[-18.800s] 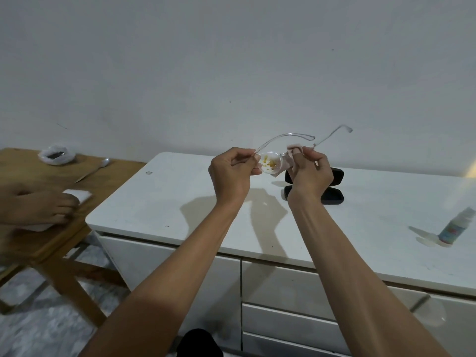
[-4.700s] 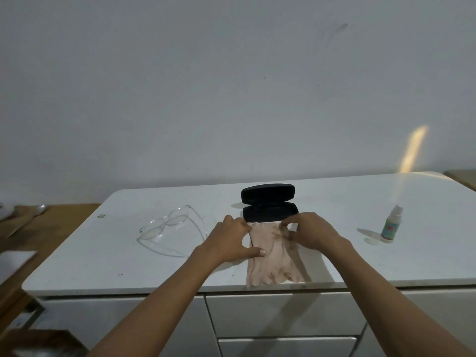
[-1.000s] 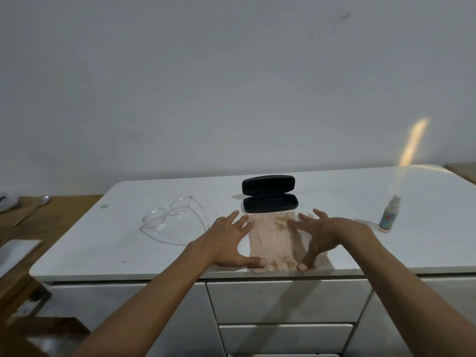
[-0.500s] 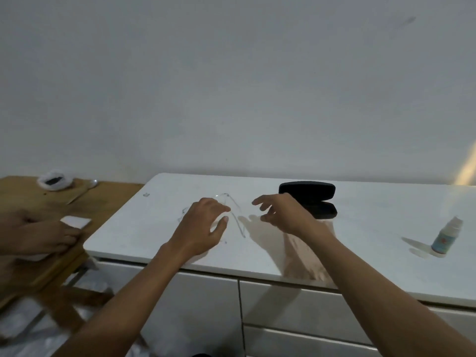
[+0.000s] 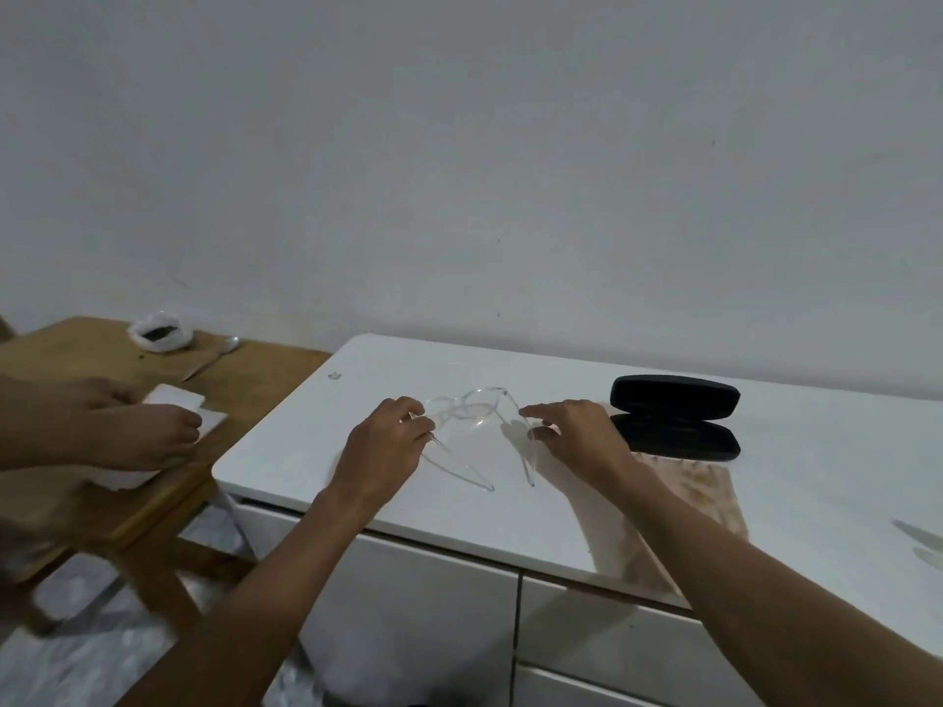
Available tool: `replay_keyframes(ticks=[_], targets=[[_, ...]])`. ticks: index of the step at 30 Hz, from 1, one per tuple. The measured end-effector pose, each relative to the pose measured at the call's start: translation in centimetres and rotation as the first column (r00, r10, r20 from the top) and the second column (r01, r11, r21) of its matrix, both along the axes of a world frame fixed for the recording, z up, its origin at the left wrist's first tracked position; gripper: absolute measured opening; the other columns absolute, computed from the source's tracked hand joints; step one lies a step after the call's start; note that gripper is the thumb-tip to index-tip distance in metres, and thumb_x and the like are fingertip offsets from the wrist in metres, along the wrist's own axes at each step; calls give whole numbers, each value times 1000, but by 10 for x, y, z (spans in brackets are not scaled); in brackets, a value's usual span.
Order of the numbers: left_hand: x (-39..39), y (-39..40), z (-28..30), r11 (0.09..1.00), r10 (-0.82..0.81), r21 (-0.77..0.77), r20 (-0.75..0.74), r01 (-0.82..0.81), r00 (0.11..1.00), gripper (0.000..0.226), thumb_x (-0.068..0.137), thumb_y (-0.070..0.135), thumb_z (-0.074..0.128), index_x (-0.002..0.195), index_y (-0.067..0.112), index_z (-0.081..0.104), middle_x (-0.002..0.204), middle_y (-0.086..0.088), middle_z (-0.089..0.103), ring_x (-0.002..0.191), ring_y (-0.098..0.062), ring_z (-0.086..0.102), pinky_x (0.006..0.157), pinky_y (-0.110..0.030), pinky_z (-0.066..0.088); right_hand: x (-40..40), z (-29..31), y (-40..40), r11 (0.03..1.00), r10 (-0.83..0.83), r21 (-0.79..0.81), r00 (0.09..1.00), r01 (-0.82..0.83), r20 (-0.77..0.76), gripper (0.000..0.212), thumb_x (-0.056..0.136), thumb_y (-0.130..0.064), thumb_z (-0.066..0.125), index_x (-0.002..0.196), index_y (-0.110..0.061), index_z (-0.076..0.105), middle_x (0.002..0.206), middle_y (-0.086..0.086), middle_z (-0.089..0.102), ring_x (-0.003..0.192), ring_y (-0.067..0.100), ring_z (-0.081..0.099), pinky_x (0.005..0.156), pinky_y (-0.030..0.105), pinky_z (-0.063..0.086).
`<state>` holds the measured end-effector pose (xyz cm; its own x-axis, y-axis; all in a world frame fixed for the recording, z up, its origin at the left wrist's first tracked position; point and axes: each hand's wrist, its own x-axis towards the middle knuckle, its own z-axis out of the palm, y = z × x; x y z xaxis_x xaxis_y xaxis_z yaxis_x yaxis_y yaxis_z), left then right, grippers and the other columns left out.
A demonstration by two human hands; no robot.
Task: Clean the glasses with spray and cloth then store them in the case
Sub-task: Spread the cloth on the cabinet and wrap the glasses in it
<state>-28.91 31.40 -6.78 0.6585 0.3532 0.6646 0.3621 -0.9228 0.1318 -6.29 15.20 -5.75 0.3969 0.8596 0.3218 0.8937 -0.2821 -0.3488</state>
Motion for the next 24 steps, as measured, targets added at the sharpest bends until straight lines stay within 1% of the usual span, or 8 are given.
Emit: replay_keyframes(ticks=[5,9,11,13,17,20,21,24], targets=[[5,2,2,998,-29,-48,118,35,993,16,75,0,86,89,7,81,89,-5,78,78,-28,72,66,-38,61,0,1,6,988,24,152,1000,-23,-2,24,95,-16,69,116,-19,78,109,1,80,103,27,71,89,34,50],[13,-3,13,967,36,-253,245,28,969,16,83,6,81,100,8,81,93,-6,80,83,-25,74,76,-37,61,-4,13,6,952,25,304,998,-8,-52,12,95,-19,68,99,-18,79,95,-7,81,87,19,75,80,35,55],[24,-5,17,936,40,-346,284,64,958,15,84,6,81,99,8,81,93,-6,80,79,-21,74,76,-36,60,-2,20,1,938,27,345,989,24,-143,11,97,-23,65,96,-19,75,92,-10,80,83,12,75,79,37,57],[38,-10,23,897,32,-429,304,108,952,14,81,2,82,95,7,81,90,-4,79,74,-17,73,75,-33,59,3,27,-11,919,-4,384,978,86,-208,11,97,-24,64,99,-17,73,91,-9,79,83,10,74,80,37,58],[70,-35,31,792,8,-582,312,184,950,15,77,3,84,92,7,81,86,-5,78,76,-14,73,77,-25,56,21,37,-54,894,-123,399,969,202,-214,10,97,-23,65,101,-15,71,86,-5,77,78,12,72,79,39,58],[95,-64,37,723,-54,-650,287,236,956,14,78,3,84,90,8,82,81,-1,77,65,4,67,68,-9,49,33,41,-94,870,-203,406,954,280,-222,9,96,-20,66,101,-14,71,87,-4,78,80,14,73,80,39,59],[104,-75,38,702,-79,-666,279,252,957,13,78,4,84,90,8,82,79,0,76,60,7,65,66,-8,47,36,41,-109,860,-236,405,945,311,-226,9,96,-20,66,102,-15,71,88,-5,78,80,14,73,80,39,59],[124,-103,40,657,-148,-698,253,286,956,11,78,6,85,88,10,81,78,-2,76,54,5,63,66,-17,51,43,41,-148,834,-308,410,928,370,-211,9,95,-21,67,102,-17,72,86,-7,76,77,15,72,77,40,59]])
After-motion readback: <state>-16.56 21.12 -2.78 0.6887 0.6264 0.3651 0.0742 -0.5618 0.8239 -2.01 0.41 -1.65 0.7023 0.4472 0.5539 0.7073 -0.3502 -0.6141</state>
